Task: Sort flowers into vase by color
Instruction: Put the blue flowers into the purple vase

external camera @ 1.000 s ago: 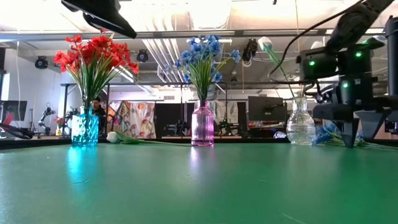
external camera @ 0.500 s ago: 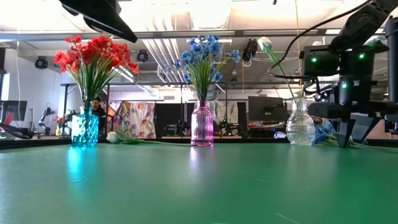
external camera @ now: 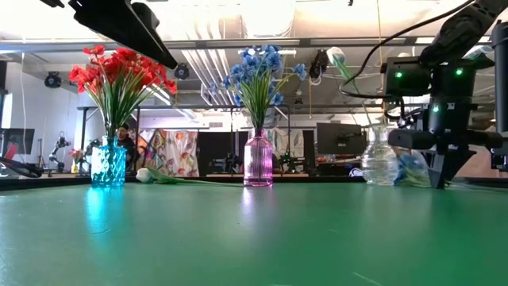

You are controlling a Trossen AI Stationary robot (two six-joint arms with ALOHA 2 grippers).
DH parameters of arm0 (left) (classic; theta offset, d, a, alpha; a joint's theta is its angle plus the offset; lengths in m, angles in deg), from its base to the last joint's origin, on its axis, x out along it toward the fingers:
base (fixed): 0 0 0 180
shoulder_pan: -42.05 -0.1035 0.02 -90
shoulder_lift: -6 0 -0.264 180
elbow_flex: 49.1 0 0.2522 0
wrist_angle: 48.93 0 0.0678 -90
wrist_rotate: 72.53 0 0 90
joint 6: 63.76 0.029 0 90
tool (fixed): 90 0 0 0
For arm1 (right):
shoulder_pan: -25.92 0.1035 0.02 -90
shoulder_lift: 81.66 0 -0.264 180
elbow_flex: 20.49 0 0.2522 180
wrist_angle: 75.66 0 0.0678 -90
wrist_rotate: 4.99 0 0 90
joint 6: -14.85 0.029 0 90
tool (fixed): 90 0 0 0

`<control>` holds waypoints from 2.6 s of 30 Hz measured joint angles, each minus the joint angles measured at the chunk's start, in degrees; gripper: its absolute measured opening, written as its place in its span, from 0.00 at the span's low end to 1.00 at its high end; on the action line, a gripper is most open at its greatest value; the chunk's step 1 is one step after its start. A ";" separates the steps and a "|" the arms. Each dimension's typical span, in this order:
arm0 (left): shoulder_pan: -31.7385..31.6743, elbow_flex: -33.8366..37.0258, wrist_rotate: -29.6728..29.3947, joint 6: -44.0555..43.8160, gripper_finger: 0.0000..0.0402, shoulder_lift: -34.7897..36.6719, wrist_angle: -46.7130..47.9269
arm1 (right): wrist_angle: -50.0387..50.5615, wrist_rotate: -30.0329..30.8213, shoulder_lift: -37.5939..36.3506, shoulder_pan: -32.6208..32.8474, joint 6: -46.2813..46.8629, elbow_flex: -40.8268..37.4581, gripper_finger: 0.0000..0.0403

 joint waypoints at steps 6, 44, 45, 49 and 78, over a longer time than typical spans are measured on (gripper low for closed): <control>-0.04 0.00 -0.04 0.11 0.59 0.00 0.21 | 6.51 -2.40 -1.84 0.56 -0.73 1.75 0.05; -0.09 1.26 7.61 15.12 0.59 0.04 -18.98 | -10.61 -28.69 -20.12 22.20 -5.04 6.92 0.07; -0.09 1.73 7.61 15.17 0.59 0.04 -20.26 | -14.65 -28.68 -19.83 23.21 -6.42 6.92 0.07; -0.09 4.58 7.63 17.48 0.59 0.04 -28.67 | -32.03 -28.14 -18.15 26.20 -14.20 6.90 0.07; -5.35 13.44 7.07 22.78 0.59 -10.16 -71.97 | -113.63 -18.95 24.59 27.52 -58.18 19.78 0.07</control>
